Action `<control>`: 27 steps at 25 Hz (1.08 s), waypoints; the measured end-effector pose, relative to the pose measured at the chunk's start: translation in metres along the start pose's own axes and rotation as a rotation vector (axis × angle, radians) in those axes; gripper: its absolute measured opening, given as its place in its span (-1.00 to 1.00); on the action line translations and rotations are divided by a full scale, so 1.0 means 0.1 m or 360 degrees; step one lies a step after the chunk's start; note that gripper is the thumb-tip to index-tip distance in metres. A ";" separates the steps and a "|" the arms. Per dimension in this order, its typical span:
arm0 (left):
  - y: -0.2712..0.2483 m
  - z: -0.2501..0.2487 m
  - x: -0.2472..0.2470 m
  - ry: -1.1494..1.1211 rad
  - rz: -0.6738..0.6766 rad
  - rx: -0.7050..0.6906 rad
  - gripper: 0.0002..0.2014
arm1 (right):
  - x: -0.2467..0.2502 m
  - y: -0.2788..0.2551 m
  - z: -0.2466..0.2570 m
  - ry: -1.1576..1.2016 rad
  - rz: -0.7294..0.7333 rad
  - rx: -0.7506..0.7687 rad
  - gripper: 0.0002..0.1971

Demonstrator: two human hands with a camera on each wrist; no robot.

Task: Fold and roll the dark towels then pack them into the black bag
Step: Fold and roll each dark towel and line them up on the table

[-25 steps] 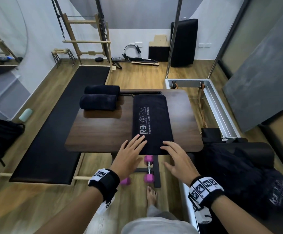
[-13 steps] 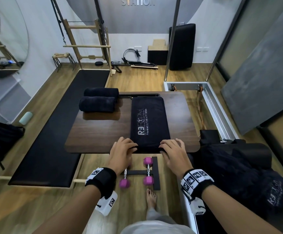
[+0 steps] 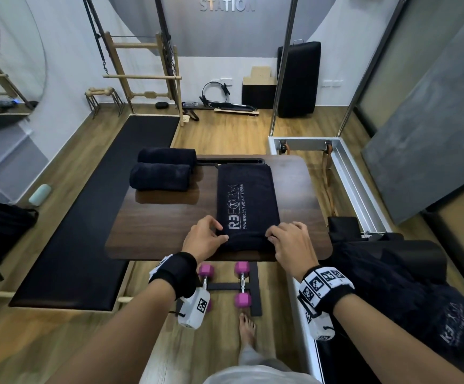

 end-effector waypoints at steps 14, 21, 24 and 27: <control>-0.03 -0.11 -0.02 0.0247 -0.0213 -0.0195 -0.80 | -0.14 0.22 0.21 0.0179 0.0178 0.0160 -0.79; -0.24 -0.30 -0.30 0.1136 -0.0210 -0.0878 -0.64 | -0.21 0.51 0.05 0.0269 0.0437 -0.0237 -0.75; -0.10 -0.29 -0.28 0.1000 -0.0168 -0.0737 -0.75 | -0.21 0.55 0.01 0.0405 0.0442 -0.0300 -0.75; 0.08 -0.33 -0.25 0.0873 -0.0127 -0.0586 -0.83 | -0.09 0.46 -0.01 0.0642 0.0166 -0.0250 -0.82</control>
Point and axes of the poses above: each hand's wrist, its own y-axis towards the middle knuckle, its own x-axis out of the back of the hand, z = x × y, the point moved 5 cm from there along y, towards the middle knuckle, and after that the axes turned 3 degrees about z, right-handed, at the moved point
